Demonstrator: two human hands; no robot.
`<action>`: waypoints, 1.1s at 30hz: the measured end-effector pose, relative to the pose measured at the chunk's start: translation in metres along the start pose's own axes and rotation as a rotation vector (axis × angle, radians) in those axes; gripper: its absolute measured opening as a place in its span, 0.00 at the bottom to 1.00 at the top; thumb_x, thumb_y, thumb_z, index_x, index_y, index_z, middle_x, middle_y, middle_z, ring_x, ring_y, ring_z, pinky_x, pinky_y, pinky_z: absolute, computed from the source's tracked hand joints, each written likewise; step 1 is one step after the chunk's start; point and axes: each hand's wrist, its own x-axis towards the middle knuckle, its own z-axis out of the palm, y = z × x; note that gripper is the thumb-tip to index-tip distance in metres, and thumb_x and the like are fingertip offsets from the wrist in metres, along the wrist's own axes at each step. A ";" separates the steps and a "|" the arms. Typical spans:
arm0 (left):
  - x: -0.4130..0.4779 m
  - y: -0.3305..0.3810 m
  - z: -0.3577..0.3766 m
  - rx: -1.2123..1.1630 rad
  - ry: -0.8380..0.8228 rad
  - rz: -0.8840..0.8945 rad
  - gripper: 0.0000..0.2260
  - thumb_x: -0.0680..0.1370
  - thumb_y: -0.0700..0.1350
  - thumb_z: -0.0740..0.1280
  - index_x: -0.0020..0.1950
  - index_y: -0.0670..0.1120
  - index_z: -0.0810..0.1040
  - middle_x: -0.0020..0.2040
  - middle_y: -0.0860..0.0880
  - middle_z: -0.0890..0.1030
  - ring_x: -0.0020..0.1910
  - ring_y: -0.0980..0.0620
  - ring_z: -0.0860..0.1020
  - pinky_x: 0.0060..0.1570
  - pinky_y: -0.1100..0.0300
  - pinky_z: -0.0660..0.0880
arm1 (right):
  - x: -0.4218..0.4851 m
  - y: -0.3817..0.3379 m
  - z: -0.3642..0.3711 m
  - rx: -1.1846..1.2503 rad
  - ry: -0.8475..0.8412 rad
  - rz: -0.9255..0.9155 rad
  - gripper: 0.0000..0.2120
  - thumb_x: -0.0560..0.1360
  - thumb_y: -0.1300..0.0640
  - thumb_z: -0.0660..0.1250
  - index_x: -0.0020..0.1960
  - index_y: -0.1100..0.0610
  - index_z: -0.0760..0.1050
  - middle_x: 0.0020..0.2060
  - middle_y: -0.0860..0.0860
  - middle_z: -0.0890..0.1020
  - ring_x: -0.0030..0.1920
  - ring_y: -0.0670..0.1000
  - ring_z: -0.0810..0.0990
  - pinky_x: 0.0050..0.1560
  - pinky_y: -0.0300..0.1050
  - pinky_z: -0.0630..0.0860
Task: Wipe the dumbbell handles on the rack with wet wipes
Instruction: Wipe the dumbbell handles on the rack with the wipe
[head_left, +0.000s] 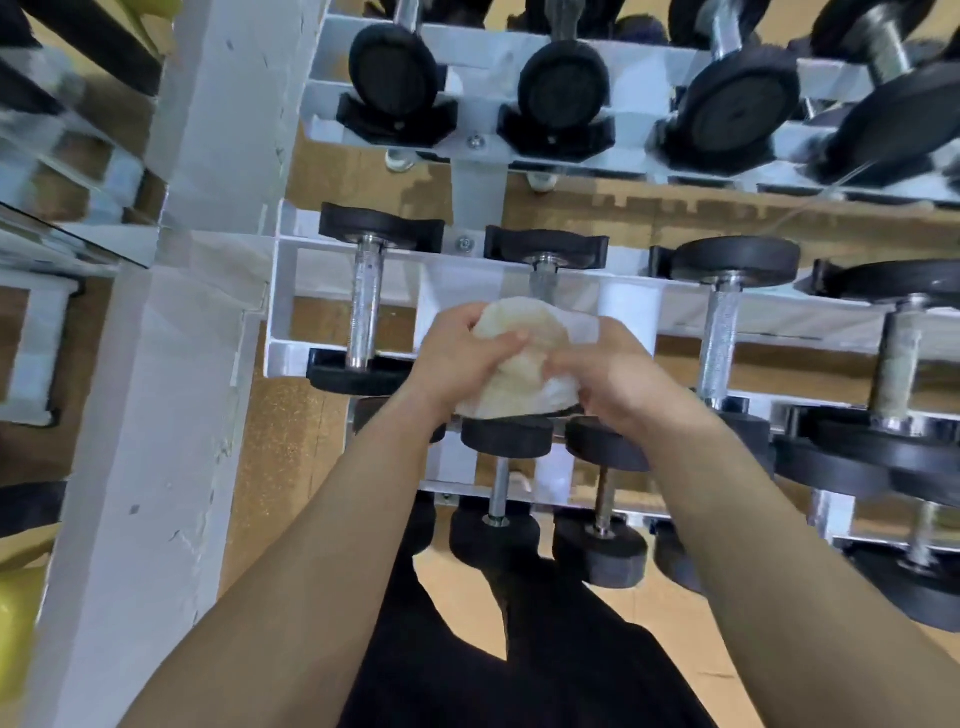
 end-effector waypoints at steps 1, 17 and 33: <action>0.005 0.001 0.006 -0.006 0.057 -0.002 0.11 0.76 0.48 0.75 0.57 0.49 0.82 0.50 0.52 0.85 0.50 0.51 0.83 0.51 0.51 0.82 | 0.006 0.001 -0.009 -0.092 0.073 -0.013 0.15 0.71 0.75 0.66 0.53 0.61 0.81 0.42 0.54 0.86 0.47 0.56 0.85 0.40 0.43 0.81; 0.041 -0.028 0.043 -0.043 0.642 0.114 0.03 0.79 0.43 0.66 0.53 0.48 0.76 0.54 0.52 0.74 0.50 0.51 0.77 0.54 0.55 0.76 | 0.065 0.023 0.001 -0.472 0.452 -0.090 0.23 0.78 0.53 0.65 0.71 0.58 0.69 0.61 0.49 0.77 0.59 0.51 0.77 0.60 0.44 0.74; 0.034 -0.045 0.083 -0.191 0.621 -0.037 0.08 0.85 0.49 0.55 0.50 0.50 0.71 0.50 0.51 0.77 0.48 0.52 0.74 0.46 0.62 0.65 | 0.122 0.027 0.011 0.287 0.182 0.116 0.09 0.76 0.56 0.74 0.52 0.61 0.80 0.43 0.55 0.87 0.46 0.56 0.87 0.56 0.57 0.82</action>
